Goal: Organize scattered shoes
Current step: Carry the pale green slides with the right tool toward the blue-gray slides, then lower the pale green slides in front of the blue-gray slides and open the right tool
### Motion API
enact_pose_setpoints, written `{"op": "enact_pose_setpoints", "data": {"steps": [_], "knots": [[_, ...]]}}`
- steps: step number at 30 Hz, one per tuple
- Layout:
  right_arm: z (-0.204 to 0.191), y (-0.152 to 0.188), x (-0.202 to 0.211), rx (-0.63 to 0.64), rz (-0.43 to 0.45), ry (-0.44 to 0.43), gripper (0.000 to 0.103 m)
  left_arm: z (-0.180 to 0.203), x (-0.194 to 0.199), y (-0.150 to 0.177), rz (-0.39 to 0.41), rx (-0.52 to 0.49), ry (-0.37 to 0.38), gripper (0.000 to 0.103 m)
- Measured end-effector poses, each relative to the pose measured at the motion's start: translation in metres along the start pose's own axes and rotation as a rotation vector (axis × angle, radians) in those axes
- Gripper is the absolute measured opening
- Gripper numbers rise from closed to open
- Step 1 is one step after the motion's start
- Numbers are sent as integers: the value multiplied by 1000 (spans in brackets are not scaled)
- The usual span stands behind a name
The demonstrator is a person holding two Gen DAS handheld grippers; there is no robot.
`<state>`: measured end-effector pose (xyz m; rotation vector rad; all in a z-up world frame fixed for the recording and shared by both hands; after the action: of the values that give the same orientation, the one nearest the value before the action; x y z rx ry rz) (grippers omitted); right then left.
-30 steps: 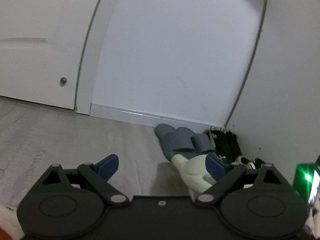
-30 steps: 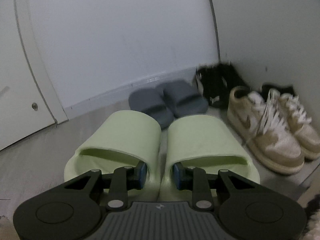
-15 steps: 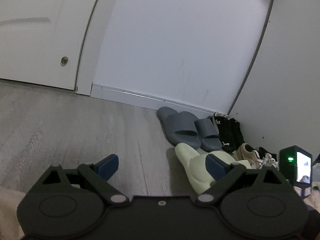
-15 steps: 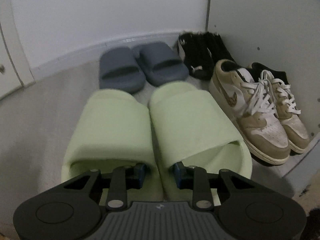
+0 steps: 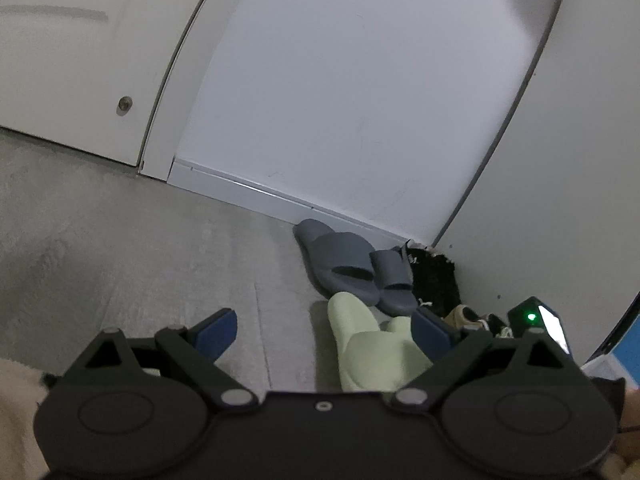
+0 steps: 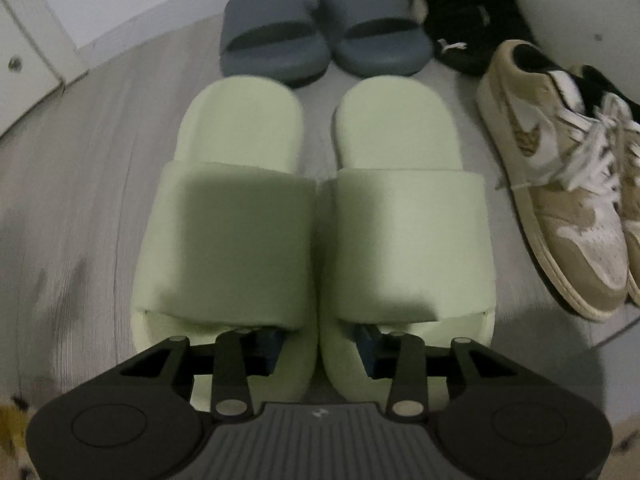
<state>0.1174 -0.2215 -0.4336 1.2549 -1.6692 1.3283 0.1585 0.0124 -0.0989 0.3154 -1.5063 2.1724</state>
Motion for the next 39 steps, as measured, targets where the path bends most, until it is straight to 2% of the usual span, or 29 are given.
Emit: {"op": "enact_pose_setpoints", "data": {"steps": [2,5,9,11,13,15,16,17,18,20,22,27,35,39], "knots": [[-4,-2,-3,51,-79,-21,53,-2,1,0,-2,16,7,95],[-8,-6,-7,108,-169,-25,54,-4,2,-2,0,32,13,95],[-9,-4,-6,123,-203,-30,53,-6,5,-4,5,42,15,95],[-13,0,3,83,-173,-46,54,-7,6,-4,7,44,14,95],[-24,0,17,131,-41,41,56,-7,6,-4,7,47,12,95],[-36,0,33,178,91,127,73,-7,6,-4,7,48,10,95],[-43,-1,41,209,163,168,92,-7,6,-4,8,48,10,95],[-56,-5,44,275,253,197,99,-7,6,-5,10,47,11,95],[-70,-9,43,343,322,206,99,-6,6,-5,11,47,11,95],[-93,-14,30,444,376,215,99,-7,6,-4,14,52,7,95],[-105,-18,10,482,368,240,99,-9,6,-4,18,59,1,95],[-87,-19,2,415,346,262,99,-16,6,-5,21,78,-32,95],[-60,-20,-10,307,312,297,99,-18,1,-4,7,71,-37,95],[-39,-19,-10,194,300,242,99,-19,0,-4,5,65,-34,95]]}}
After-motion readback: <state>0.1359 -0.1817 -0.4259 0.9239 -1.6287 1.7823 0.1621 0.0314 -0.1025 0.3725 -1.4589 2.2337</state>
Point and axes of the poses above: each gripper's, at about its wrist camera, not at the fingertips, and x roughly against the way its jaws point, z to its right, y to its underside, the point moved 8 cm from there along -x, roughly the way its jaws point, and after that the axes turned 10 degrees about -y, right-handed, at the moved point
